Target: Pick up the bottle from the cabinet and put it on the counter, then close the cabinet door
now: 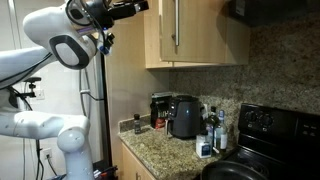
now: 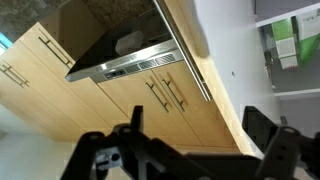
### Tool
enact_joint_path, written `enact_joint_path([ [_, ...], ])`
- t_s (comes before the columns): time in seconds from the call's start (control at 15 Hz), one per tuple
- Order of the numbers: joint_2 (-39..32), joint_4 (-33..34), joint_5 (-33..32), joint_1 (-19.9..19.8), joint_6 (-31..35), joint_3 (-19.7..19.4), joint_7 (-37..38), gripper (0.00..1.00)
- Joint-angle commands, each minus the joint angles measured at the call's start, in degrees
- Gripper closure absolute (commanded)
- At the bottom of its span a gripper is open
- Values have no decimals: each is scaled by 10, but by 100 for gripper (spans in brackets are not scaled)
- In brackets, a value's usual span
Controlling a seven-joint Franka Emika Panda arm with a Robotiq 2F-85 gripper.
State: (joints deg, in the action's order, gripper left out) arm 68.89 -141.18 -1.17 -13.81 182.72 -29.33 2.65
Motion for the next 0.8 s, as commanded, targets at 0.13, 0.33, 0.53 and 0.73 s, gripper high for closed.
enact_joint_path([
  [0.13,-20,11,30,-10,-12,4,-3,0],
  [0.33,-54,52,71,10,-46,-19,23,0],
  [0.53,-93,90,106,26,-84,-37,41,0],
  [0.73,-74,70,104,22,-74,-34,26,0],
])
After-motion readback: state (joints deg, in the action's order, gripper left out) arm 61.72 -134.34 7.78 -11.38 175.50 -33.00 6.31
